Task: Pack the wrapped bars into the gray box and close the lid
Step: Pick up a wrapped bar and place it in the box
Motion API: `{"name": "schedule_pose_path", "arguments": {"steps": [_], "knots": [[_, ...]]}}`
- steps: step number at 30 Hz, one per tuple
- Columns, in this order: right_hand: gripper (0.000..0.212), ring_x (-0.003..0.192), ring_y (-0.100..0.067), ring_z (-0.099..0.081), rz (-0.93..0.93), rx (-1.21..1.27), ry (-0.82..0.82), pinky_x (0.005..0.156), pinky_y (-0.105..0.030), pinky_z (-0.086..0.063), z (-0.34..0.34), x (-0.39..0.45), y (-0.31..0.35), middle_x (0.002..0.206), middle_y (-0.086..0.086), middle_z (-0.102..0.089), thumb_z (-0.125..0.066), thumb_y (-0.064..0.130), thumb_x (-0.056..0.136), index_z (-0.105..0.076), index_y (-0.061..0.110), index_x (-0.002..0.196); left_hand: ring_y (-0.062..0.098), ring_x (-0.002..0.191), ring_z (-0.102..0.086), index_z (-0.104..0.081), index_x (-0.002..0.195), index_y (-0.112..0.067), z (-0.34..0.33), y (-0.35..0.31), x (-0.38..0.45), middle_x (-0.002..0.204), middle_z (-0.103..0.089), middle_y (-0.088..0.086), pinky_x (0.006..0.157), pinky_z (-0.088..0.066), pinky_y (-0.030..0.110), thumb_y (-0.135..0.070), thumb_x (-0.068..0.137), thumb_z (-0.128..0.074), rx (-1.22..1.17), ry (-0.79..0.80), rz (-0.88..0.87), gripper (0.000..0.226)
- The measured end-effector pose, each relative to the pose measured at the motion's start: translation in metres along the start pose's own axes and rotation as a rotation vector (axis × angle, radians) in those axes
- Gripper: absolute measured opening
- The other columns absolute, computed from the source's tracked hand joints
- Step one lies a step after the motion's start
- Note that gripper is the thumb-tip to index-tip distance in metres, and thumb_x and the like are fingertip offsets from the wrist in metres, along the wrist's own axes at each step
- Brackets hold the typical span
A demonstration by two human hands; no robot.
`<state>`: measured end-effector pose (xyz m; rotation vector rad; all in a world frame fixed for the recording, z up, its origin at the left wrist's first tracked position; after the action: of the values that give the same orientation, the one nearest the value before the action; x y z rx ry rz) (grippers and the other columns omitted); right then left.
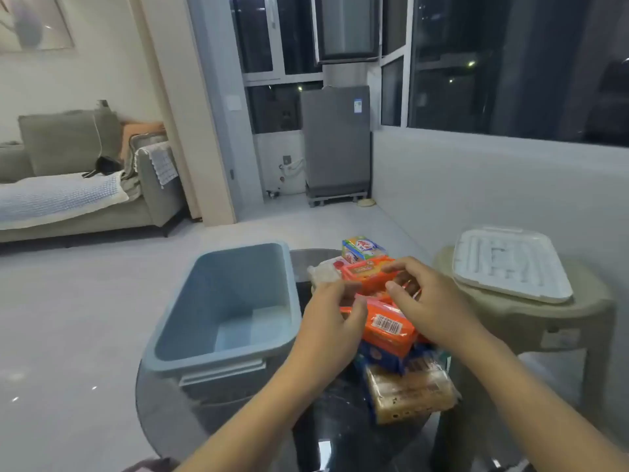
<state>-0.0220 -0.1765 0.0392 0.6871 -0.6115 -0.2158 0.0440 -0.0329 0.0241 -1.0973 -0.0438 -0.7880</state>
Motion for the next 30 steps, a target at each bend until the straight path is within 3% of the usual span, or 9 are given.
{"name": "schedule_pose_path", "arguments": {"steps": [5, 8, 12, 14, 16, 20, 24, 26, 30], "knots": [[0.015, 0.073, 0.007, -0.057, -0.048, -0.044, 0.046, 0.057, -0.012, -0.040, -0.015, 0.001, -0.037, 0.083, 0.023, -0.057, -0.054, 0.033, 0.087, -0.052, 0.045, 0.095, -0.001, 0.105, -0.048, -0.046, 0.135, -0.024, -0.031, 0.029, 0.010, 0.131, -0.045, -0.004, 0.067, -0.035, -0.010, -0.032, 0.094, -0.053, 0.015, 0.041, 0.107, 0.042], [0.014, 0.075, 0.001, -0.059, -0.063, -0.103, 0.051, 0.062, -0.023, -0.051, -0.018, 0.002, -0.048, 0.088, 0.024, -0.057, -0.052, 0.036, 0.087, -0.055, 0.042, 0.099, 0.006, 0.122, -0.038, -0.044, 0.135, -0.028, -0.037, 0.043, 0.012, 0.130, -0.037, -0.012, 0.068, -0.035, -0.002, -0.037, 0.091, -0.055, 0.078, -0.003, 0.118, 0.046], [0.012, 0.076, 0.005, -0.053, -0.057, -0.144, 0.047, 0.061, -0.017, -0.043, -0.023, 0.004, -0.050, 0.090, 0.026, -0.050, -0.053, 0.035, 0.087, -0.058, 0.038, 0.098, 0.005, 0.126, -0.023, -0.041, 0.135, -0.034, -0.043, 0.054, 0.009, 0.132, -0.026, -0.018, 0.079, -0.021, -0.001, -0.044, 0.088, -0.057, 0.178, -0.002, 0.117, 0.051], [0.012, 0.080, 0.002, -0.053, -0.073, -0.168, 0.058, 0.064, -0.018, -0.042, -0.025, 0.003, -0.052, 0.089, 0.025, -0.046, -0.055, 0.035, 0.087, -0.058, 0.037, 0.098, 0.006, 0.128, -0.021, -0.040, 0.135, -0.033, -0.040, 0.057, 0.007, 0.137, -0.024, -0.016, 0.095, -0.017, 0.008, -0.044, 0.088, -0.057, 0.193, -0.002, 0.121, 0.052], [0.015, 0.089, -0.002, -0.051, -0.092, -0.209, 0.060, 0.073, -0.024, -0.046, -0.027, -0.001, -0.053, 0.091, 0.022, -0.046, -0.055, 0.036, 0.086, -0.060, 0.034, 0.100, 0.006, 0.130, -0.022, -0.040, 0.137, -0.030, -0.036, 0.062, 0.006, 0.140, -0.025, -0.011, 0.100, -0.019, 0.016, -0.042, 0.088, -0.057, 0.195, -0.003, 0.134, 0.053], [0.018, 0.097, -0.004, -0.046, -0.098, -0.263, 0.060, 0.082, -0.027, -0.042, -0.027, -0.008, -0.054, 0.099, 0.017, -0.049, -0.056, 0.038, 0.084, -0.060, 0.033, 0.102, -0.004, 0.117, -0.025, -0.036, 0.139, -0.025, -0.036, 0.071, 0.002, 0.139, -0.028, -0.006, 0.081, -0.026, -0.002, -0.036, 0.090, -0.058, 0.058, 0.033, 0.228, 0.054], [0.024, 0.088, -0.001, -0.050, -0.111, -0.234, 0.105, 0.071, -0.022, -0.043, -0.033, 0.000, -0.052, 0.098, 0.018, -0.052, -0.056, 0.041, 0.085, -0.059, 0.034, 0.108, 0.008, 0.124, -0.039, -0.033, 0.143, -0.021, -0.034, 0.078, 0.013, 0.143, -0.029, 0.000, 0.094, -0.036, 0.019, -0.034, 0.091, -0.056, -0.093, -0.050, 0.373, 0.058], [0.026, 0.087, -0.001, -0.053, -0.119, -0.203, 0.137, 0.073, -0.025, -0.048, -0.040, 0.010, -0.051, 0.101, 0.015, -0.058, -0.056, 0.040, 0.086, -0.060, 0.033, 0.111, 0.014, 0.121, -0.048, -0.032, 0.146, -0.018, -0.036, 0.083, 0.021, 0.143, -0.032, 0.002, 0.096, -0.046, 0.029, -0.035, 0.092, -0.055, -0.201, -0.077, 0.470, 0.061], [0.034, 0.079, 0.001, -0.051, -0.091, -0.206, 0.184, 0.067, -0.017, -0.042, -0.059, 0.035, -0.048, 0.106, 0.012, -0.062, -0.056, 0.040, 0.087, -0.060, 0.028, 0.118, 0.018, 0.110, -0.059, -0.037, 0.144, -0.018, -0.043, 0.091, 0.032, 0.135, -0.046, 0.000, 0.084, -0.055, 0.033, -0.034, 0.091, -0.052, -0.318, -0.079, 0.578, 0.057]]}}
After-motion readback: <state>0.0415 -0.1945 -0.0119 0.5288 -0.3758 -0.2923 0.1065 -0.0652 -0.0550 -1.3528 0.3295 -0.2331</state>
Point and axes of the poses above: each hand's wrist, its own x-axis towards the middle knuckle, its own z-axis out of the back of the hand, y = z × x, the point moved 6 cm from there along x, towards the middle knuckle
